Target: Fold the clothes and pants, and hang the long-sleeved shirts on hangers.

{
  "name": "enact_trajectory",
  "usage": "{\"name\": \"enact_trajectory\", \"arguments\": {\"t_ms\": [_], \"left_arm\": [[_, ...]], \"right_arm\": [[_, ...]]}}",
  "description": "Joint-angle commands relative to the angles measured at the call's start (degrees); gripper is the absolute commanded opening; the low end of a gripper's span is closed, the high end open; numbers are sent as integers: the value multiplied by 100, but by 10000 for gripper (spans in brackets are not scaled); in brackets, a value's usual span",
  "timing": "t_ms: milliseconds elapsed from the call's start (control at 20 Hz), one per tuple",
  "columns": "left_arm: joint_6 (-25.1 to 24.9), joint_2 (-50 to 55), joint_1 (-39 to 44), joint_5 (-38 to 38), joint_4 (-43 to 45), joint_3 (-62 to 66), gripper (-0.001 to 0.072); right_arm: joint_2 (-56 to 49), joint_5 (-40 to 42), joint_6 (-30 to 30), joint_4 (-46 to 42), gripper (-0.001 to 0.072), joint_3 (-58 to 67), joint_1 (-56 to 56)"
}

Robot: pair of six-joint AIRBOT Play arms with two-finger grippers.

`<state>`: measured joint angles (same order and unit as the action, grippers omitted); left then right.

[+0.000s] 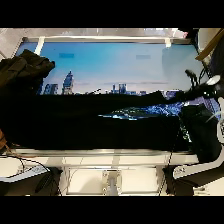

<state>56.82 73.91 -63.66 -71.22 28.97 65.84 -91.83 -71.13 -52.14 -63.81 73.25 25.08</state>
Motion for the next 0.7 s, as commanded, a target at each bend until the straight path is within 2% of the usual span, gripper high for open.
{"name": "enact_trajectory", "arguments": {"t_ms": [0,50,100,150,200,350,400,500,650], "left_arm": [[0,2,-4,22,144,2,11],[0,2,-4,22,142,2,11],[0,2,-4,22,142,2,11],[0,2,-2,20,142,2,11],[2,2,-2,17,142,2,11],[24,2,-2,15,140,2,11],[22,2,-2,17,142,2,11],[22,2,-2,17,142,2,12],[22,2,-2,17,142,2,11]], "right_arm": [[481,92,-9,-420,6,-973,378],[509,-98,-155,-435,7,-975,474],[514,-286,-396,-339,111,-929,568],[514,-411,-527,-214,368,-848,621],[514,-411,-627,-72,489,-719,649],[511,232,-699,597,486,-247,612],[505,695,-861,778,449,-166,555],[345,1178,-1322,868,436,-85,374],[-380,535,-1233,1440,454,111,116]]}}
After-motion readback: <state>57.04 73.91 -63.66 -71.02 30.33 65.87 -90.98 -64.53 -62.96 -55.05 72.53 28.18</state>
